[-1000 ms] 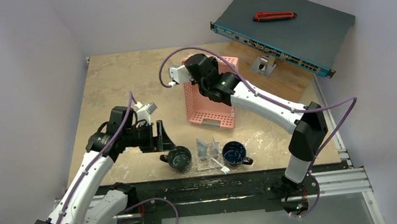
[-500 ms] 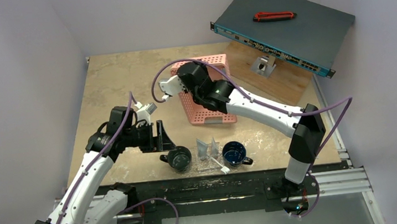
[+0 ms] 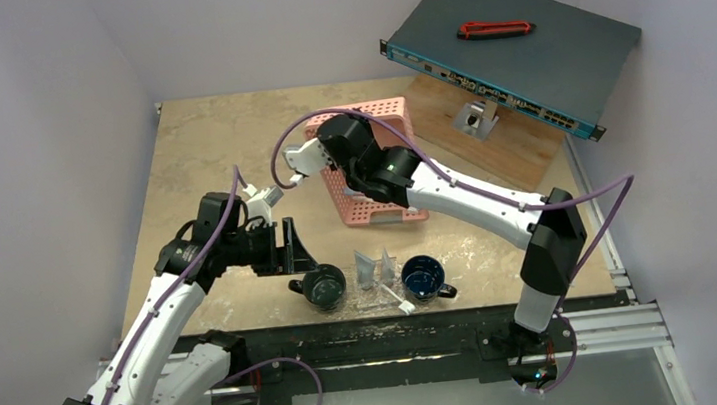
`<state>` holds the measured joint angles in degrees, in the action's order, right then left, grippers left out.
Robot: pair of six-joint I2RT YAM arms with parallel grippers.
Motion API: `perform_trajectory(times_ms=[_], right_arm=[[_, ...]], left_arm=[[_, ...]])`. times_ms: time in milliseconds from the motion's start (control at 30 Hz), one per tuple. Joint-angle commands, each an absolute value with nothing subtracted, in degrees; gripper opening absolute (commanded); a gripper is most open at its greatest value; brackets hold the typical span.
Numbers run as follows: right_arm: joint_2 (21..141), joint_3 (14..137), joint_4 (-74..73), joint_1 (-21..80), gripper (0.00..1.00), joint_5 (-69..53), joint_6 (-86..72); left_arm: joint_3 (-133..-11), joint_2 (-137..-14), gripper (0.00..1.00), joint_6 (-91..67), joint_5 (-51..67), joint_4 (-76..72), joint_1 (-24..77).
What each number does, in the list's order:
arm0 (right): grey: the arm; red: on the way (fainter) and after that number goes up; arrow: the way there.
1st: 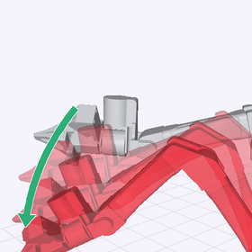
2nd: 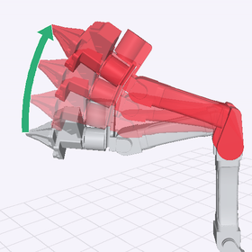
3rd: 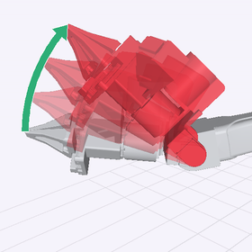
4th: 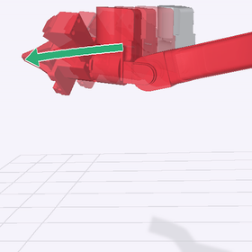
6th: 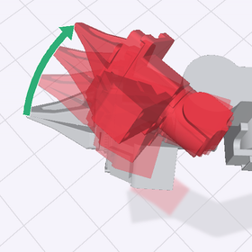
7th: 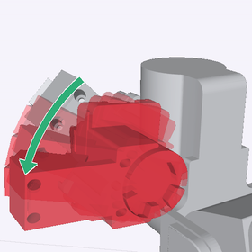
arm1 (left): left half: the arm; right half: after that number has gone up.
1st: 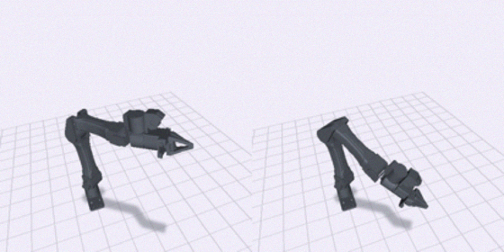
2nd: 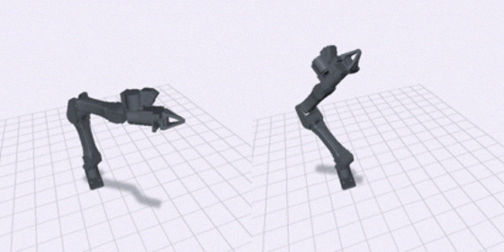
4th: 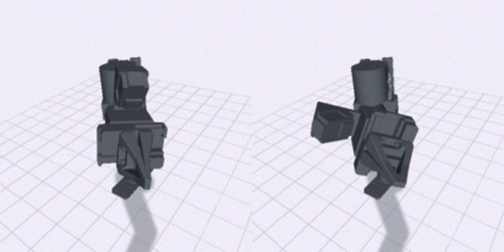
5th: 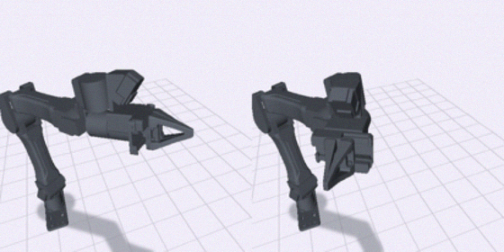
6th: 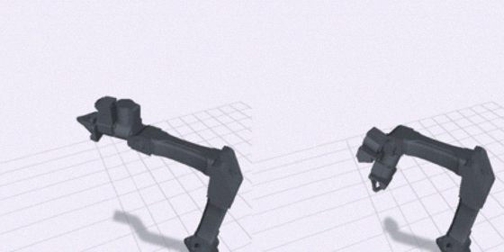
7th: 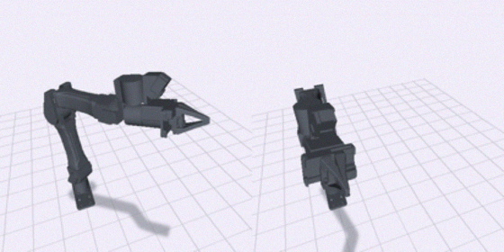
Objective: Prepare toiletry sets of a toothbrush and toothpaste on the tray
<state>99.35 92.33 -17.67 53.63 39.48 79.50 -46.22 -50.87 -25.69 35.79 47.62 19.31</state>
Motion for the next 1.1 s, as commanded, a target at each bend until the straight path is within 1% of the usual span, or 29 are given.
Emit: perform_trajectory(times_ms=[0, 500, 800, 1067], right_arm=[[100.1, 95.6, -17.7, 53.3, 0.00, 37.2, 73.4], [101.6, 99.6, -23.8, 46.8, 0.00, 36.0, 48.1], [104.7, 106.4, -30.5, 39.9, 0.00, 32.4, 28.3], [107.9, 108.7, -36.4, 35.0, 0.00, 30.2, 10.8]], left_arm=[[-47.4, -50.0, 0.69, -24.1, 37.2, 46.0, 19.6], [-47.4, -49.9, 0.69, -24.0, 37.0, 46.0, 19.6], [-47.3, -50.1, 0.69, -24.1, 37.0, 46.1, 19.6], [-47.3, -50.1, 0.69, -24.1, 36.9, 46.1, 19.6]])
